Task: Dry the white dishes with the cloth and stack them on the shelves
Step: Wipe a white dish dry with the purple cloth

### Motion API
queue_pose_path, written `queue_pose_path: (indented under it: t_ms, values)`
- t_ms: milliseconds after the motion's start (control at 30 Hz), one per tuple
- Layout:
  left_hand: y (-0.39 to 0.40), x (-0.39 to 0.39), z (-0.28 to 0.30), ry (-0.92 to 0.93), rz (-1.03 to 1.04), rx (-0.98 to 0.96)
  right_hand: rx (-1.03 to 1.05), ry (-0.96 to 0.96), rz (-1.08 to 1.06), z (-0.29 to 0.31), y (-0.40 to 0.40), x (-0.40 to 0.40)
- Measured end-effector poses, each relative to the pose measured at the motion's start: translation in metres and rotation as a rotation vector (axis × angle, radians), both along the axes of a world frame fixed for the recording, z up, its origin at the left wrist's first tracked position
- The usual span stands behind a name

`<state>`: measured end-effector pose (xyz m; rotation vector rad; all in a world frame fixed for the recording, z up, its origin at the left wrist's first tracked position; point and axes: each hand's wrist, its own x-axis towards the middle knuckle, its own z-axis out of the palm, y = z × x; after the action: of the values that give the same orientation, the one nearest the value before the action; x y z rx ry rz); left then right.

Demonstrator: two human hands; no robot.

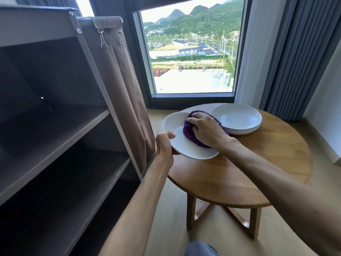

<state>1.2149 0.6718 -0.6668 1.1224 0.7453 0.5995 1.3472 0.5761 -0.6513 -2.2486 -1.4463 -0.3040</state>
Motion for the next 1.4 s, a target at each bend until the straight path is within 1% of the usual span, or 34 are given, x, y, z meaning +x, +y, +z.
queue_pose_path:
  t_ms: [100,133,167,200,233,267,333,400,433,467,533,567,633,700,767,833,900,967,1000,1067,1133,1233,1333,1400]
  values:
    - [0.0,0.005,-0.005,-0.045,0.082,-0.031,-0.142,0.305,0.049,0.002,-0.006,0.002]
    - [0.0,0.006,-0.006,-0.064,0.109,-0.035,-0.164,0.358,0.06,0.001,-0.008,0.003]
    - [0.0,0.008,-0.008,-0.085,0.132,-0.024,-0.136,0.363,0.066,-0.002,-0.008,0.003]
    - [-0.002,0.009,-0.009,-0.098,0.148,0.004,-0.049,0.356,0.058,-0.008,-0.008,0.004]
    - [-0.005,0.009,-0.01,-0.1,0.153,0.05,0.085,0.347,0.019,-0.015,-0.005,0.003]
    - [-0.008,0.009,-0.011,-0.103,0.143,0.107,0.239,0.357,-0.051,-0.02,0.0,0.001]
    - [-0.011,0.009,-0.011,-0.106,0.089,0.219,0.495,0.455,-0.235,-0.019,0.014,-0.004]
    - [-0.01,0.011,-0.009,-0.104,0.043,0.307,0.609,0.544,-0.349,-0.011,0.028,-0.008]
    - [-0.007,0.014,-0.007,-0.101,0.031,0.351,0.652,0.572,-0.351,-0.006,0.034,-0.011]
    - [-0.004,0.017,-0.005,-0.091,0.028,0.391,0.7,0.604,-0.314,-0.002,0.039,-0.014]
    - [0.002,0.022,0.0,-0.078,0.033,0.414,0.784,0.687,-0.165,0.003,0.046,-0.027]
    - [0.004,0.024,0.002,-0.081,0.05,0.401,0.811,0.764,-0.072,0.005,0.048,-0.033]
    - [0.008,0.026,0.004,-0.097,0.106,0.388,0.838,0.989,0.097,0.004,0.05,-0.04]
    - [0.009,0.026,0.006,-0.131,0.143,0.358,0.766,1.155,0.181,-0.001,0.045,-0.04]
    - [0.011,0.024,0.009,-0.157,0.184,0.302,0.625,1.207,0.228,-0.007,0.037,-0.039]
    - [0.015,0.022,0.008,-0.165,0.225,0.26,0.523,1.21,0.251,-0.011,0.032,-0.039]
    - [0.017,0.019,0.003,-0.187,0.249,0.151,0.386,1.138,0.217,-0.008,0.027,-0.036]
    - [0.02,0.015,-0.002,-0.19,0.246,0.046,0.167,0.988,0.15,-0.003,0.022,-0.028]
    - [0.022,0.014,-0.003,-0.194,0.238,0.033,0.063,0.9,0.092,-0.003,0.02,-0.024]
    - [0.024,0.011,-0.005,-0.19,0.238,0.093,-0.051,0.734,-0.056,-0.008,0.015,-0.016]
    - [0.021,0.009,-0.005,-0.175,0.228,0.165,-0.009,0.619,-0.226,-0.015,0.01,-0.008]
    - [0.011,0.006,-0.003,-0.164,0.179,0.201,0.193,0.503,-0.405,-0.016,0.014,0.002]
    - [0.003,0.007,-0.001,-0.152,0.104,0.304,0.309,0.472,-0.466,-0.007,0.026,0.01]
    - [0.002,0.007,0.001,-0.144,0.1,0.34,0.414,0.497,-0.446,0.0,0.033,0.013]
